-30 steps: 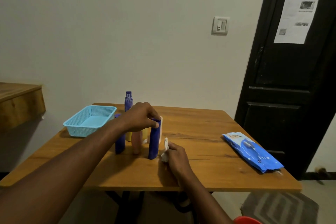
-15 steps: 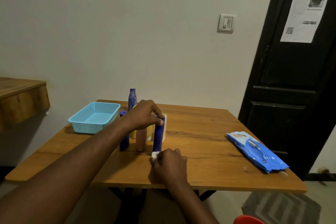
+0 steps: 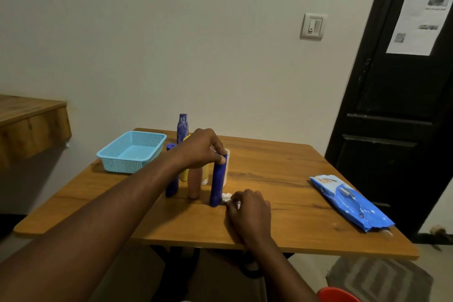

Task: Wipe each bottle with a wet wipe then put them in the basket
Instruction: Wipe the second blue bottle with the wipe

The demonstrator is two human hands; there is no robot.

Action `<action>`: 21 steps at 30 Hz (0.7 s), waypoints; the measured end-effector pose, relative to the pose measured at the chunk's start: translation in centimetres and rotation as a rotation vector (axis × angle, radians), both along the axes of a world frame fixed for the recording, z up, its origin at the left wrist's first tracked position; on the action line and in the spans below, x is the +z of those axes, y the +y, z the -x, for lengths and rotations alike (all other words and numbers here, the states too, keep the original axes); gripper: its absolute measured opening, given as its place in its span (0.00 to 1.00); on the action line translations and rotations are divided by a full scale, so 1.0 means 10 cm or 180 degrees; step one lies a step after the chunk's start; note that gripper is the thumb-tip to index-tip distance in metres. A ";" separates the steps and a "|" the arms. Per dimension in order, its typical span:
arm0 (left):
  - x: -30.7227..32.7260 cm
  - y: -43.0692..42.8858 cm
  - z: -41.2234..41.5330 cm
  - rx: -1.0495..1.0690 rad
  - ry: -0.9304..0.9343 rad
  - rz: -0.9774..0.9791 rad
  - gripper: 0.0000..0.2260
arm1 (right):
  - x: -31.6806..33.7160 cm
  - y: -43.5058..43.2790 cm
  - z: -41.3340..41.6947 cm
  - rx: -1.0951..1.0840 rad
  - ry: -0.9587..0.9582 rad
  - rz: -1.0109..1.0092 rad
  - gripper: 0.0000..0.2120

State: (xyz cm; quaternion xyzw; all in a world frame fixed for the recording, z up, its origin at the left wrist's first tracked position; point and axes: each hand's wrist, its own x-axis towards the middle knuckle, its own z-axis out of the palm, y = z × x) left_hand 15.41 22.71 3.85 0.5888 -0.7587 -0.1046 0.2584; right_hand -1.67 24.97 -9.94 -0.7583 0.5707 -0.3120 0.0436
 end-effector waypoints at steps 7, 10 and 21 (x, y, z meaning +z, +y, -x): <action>0.00 -0.01 -0.01 0.0012 -0.0013 0.0049 0.13 | 0.00 0.11 -0.18 0.0892 0.0547 -0.0133 0.08; -0.01 -0.01 -0.01 0.0001 0.0015 0.0040 0.12 | 0.01 0.07 -0.15 0.0878 0.0506 -0.0186 0.10; -0.02 -0.03 -0.02 0.0029 0.0072 0.0018 0.13 | 0.03 -0.18 -0.10 0.0407 0.0296 -0.0133 0.09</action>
